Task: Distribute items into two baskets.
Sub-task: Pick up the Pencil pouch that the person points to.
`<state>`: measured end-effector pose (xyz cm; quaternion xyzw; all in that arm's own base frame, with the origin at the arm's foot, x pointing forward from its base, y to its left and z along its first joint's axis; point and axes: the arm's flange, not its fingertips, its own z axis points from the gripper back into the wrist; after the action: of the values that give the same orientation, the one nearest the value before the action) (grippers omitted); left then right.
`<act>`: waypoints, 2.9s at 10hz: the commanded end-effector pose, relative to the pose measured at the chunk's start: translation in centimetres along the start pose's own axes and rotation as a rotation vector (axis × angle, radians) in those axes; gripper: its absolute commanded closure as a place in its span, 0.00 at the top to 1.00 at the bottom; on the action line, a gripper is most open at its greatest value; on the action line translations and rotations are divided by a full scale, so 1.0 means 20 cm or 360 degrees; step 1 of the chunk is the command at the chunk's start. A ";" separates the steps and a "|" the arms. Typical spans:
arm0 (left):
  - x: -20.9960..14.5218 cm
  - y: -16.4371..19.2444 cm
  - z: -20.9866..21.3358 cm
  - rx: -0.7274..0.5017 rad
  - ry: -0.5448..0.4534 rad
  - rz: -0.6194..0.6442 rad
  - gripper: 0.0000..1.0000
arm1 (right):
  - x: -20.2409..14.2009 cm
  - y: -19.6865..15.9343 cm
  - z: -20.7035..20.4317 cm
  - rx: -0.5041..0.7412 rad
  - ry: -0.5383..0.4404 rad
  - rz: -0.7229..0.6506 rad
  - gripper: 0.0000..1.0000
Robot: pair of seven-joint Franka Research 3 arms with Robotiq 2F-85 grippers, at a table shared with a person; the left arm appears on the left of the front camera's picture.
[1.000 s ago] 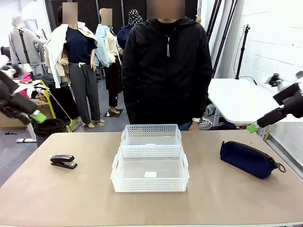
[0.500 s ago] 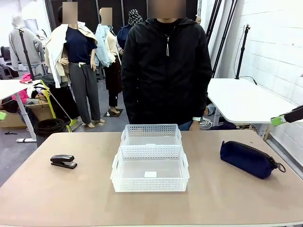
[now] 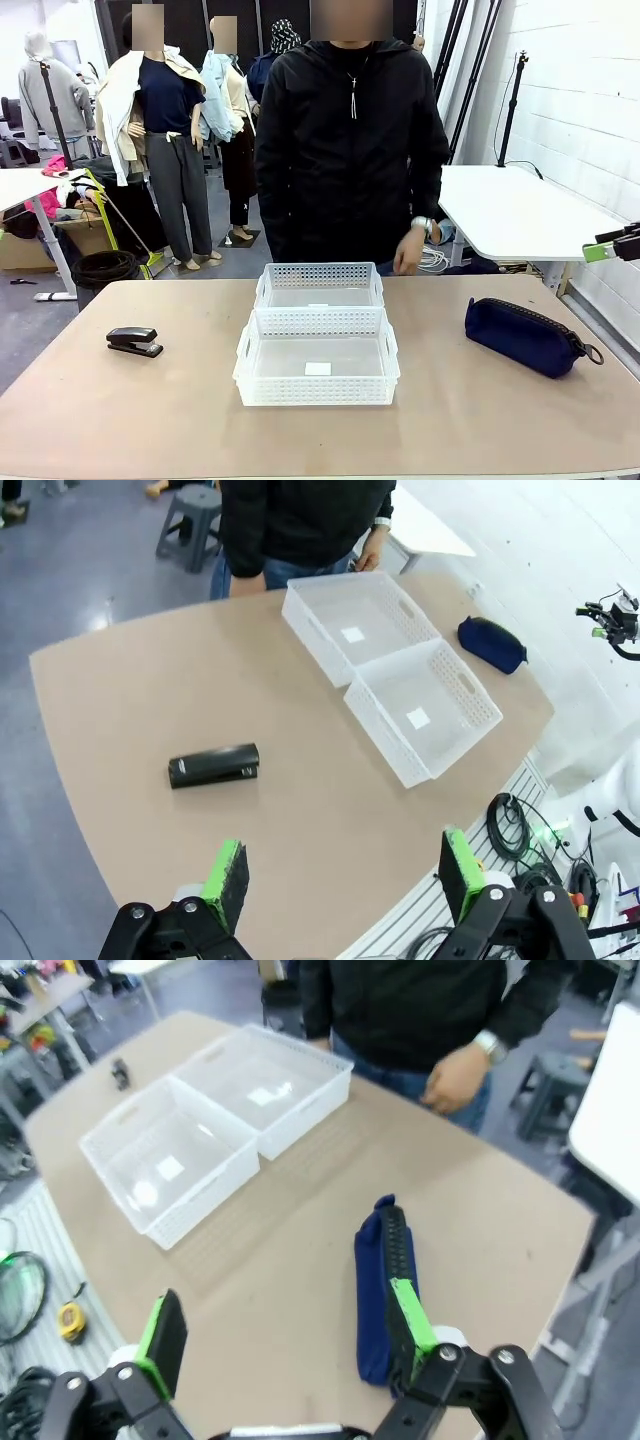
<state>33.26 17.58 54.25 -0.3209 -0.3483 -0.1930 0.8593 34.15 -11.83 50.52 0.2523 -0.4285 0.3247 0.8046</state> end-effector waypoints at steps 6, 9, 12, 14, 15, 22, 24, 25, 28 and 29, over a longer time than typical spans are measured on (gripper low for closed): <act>0.04 0.03 0.07 0.0055 -0.0206 -0.0151 1.00 | -0.02 0.02 -0.02 -0.0046 -0.0123 0.0078 1.00; 0.04 0.03 0.07 0.0055 -0.0205 -0.0134 1.00 | 0.03 0.01 0.00 -0.0048 -0.0098 0.0050 1.00; 0.05 0.01 0.08 0.0040 -0.0175 -0.0114 1.00 | 0.03 0.01 0.00 -0.0048 -0.0098 0.0050 1.00; 0.05 0.01 0.08 0.0040 -0.0175 -0.0114 1.00 | 0.03 0.01 0.00 -0.0048 -0.0098 0.0050 1.00; 0.05 0.01 0.08 0.0040 -0.0175 -0.0114 1.00 | 0.03 0.01 0.00 -0.0048 -0.0098 0.0050 1.00; 0.05 0.01 0.08 0.0040 -0.0175 -0.0114 1.00 | 0.03 0.01 0.00 -0.0048 -0.0098 0.0050 1.00; 0.05 0.01 0.08 0.0040 -0.0175 -0.0114 1.00 | 0.03 0.02 0.01 -0.0064 -0.0052 0.0032 1.00; 0.05 0.01 0.08 0.0040 -0.0175 -0.0114 1.00 | 0.09 -0.02 0.00 -0.0104 0.0014 0.0061 1.00; 0.05 0.01 0.08 0.0040 -0.0175 -0.0114 1.00 | 0.28 -0.15 -0.11 -0.0154 0.0283 0.0283 1.00; 0.05 0.01 0.08 0.0040 -0.0175 -0.0114 1.00 | 0.37 -0.20 -0.16 -0.0172 0.0392 0.0354 1.00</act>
<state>33.21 18.71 55.75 -0.3012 -0.4013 -0.1989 0.8418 39.53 -9.99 54.08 0.1544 -0.3953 0.3916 0.8164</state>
